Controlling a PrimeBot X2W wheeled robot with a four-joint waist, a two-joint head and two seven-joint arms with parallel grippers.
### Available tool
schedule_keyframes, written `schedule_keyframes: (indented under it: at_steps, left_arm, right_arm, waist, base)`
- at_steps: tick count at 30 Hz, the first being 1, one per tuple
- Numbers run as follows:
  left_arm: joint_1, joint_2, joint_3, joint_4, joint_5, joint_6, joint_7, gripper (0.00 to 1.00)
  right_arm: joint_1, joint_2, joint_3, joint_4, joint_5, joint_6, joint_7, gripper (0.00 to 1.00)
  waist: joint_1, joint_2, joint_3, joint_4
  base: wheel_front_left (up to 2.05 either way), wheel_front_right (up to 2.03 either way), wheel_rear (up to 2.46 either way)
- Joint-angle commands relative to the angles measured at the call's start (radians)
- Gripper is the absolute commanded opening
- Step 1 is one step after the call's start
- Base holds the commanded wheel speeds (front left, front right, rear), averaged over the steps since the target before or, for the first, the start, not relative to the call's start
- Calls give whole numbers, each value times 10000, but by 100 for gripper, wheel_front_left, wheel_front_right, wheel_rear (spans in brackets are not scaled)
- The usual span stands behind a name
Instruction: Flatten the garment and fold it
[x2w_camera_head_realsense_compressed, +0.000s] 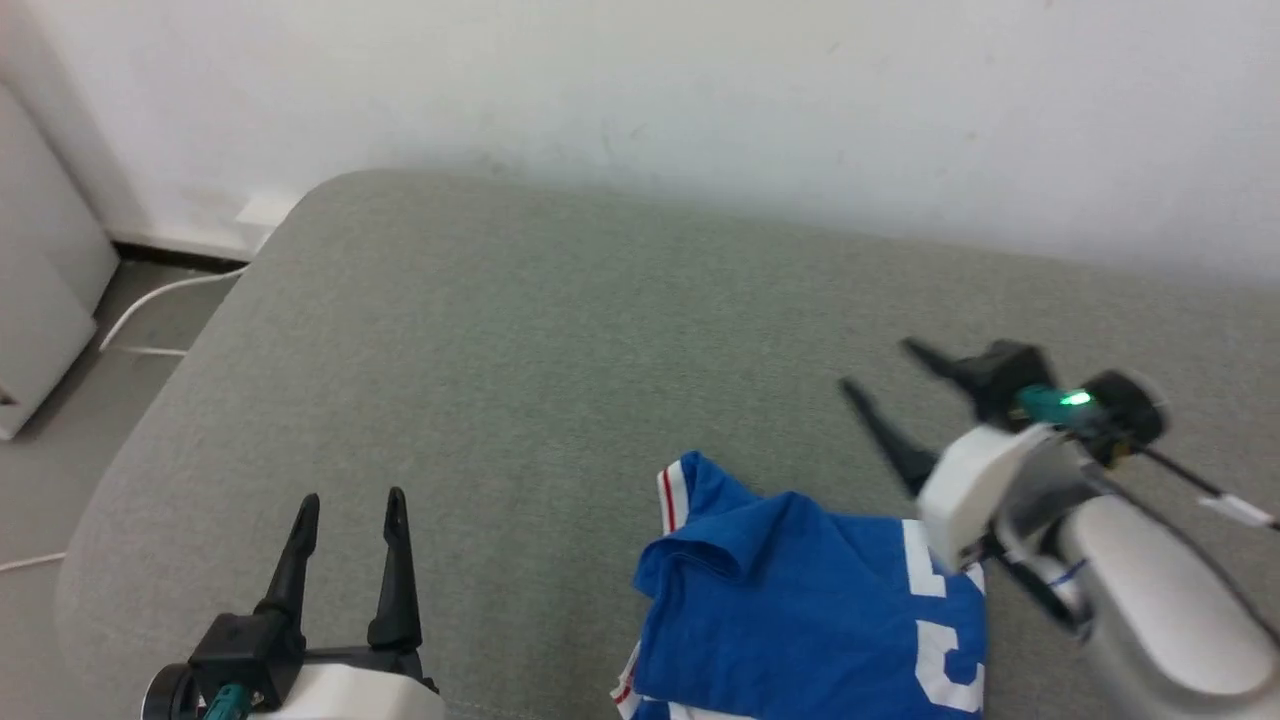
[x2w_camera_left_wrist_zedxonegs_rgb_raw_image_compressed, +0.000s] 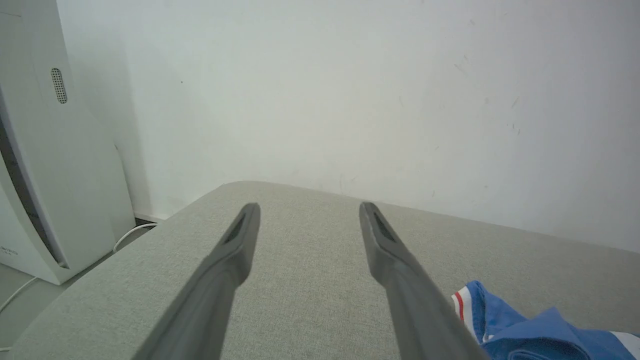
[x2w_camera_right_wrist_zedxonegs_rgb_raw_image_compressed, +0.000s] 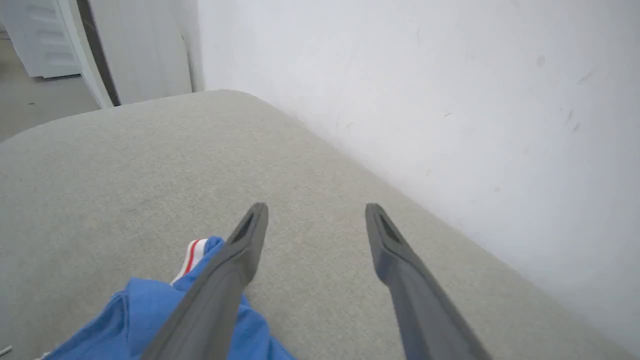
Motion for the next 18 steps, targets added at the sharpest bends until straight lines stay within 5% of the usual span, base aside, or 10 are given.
schedule_keyframes:
  at_steps: [1,8,14,18]
  left_arm:
    - [77,-24,18,-105,53,79,-47,100]
    - [98,-24,28,-327,50,116,-47,100]
    - [90,-24,-114,-387,104,19,-47,100]
    - [138,-24,-247,-368,197,-10,-47,100]
  right_arm:
    - [0,-395,-494,-99,-406,-19,-436,100]
    - [1336,-616,-3032,-782,-1236,-19,-1994,100]
    - [3037,277,-5426,-2092,-1652,-19,-2833,100]
    - [4218,924,-5918,-3212,-1814,-19,-2992,100]
  waist:
    - [0,0,-171,-535]
    - [0,0,-107,-1217]
    - [0,0,13,-1599]
    - [0,0,107,-1798]
  base:
    - [0,0,0]
    - [0,0,0]
    - [0,0,0]
    - [0,0,0]
